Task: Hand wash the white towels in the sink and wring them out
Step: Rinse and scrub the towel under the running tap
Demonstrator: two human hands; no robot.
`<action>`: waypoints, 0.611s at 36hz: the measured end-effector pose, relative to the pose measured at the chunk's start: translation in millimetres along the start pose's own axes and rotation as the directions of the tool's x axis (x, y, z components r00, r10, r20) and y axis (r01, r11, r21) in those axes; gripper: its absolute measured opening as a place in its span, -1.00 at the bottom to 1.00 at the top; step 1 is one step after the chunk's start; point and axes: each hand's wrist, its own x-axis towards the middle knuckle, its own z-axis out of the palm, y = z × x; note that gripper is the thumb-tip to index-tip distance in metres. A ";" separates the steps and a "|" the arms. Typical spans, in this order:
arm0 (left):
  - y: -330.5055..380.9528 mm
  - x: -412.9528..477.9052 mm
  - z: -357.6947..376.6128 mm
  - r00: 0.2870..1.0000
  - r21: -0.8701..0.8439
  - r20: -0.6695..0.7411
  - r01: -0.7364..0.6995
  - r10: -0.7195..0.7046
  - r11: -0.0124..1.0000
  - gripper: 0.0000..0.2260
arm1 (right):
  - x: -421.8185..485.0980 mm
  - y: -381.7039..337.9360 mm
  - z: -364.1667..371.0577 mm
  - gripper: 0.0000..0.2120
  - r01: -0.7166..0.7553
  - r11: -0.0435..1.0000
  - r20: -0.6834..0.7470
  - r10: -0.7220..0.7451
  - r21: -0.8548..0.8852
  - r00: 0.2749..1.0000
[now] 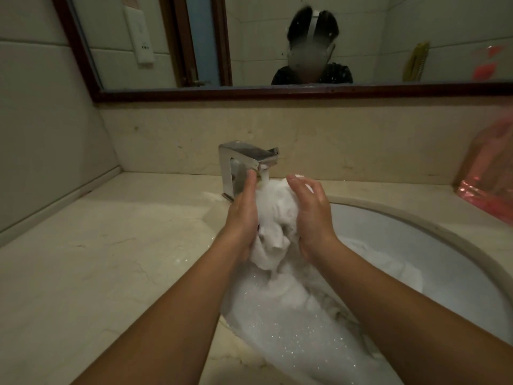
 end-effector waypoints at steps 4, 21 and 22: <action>0.2 -0.7 1.6 0.993 0.032 -0.067 -0.091 0.093 0.995 -0.29 | -6.3 -0.9 3.8 -0.55 -0.077 0.997 0.041 0.077 0.001 0.996; -3.1 -3.2 9.9 0.942 0.417 -0.146 -0.218 0.302 0.882 -0.32 | -14.6 0.1 14.7 -0.65 -0.123 0.971 -0.065 0.112 -0.204 0.992; -4.0 -1.7 10.2 0.940 0.416 -0.153 -0.219 0.306 0.882 -0.33 | -14.3 -0.6 14.2 -0.66 -0.127 0.971 -0.092 0.111 -0.204 0.990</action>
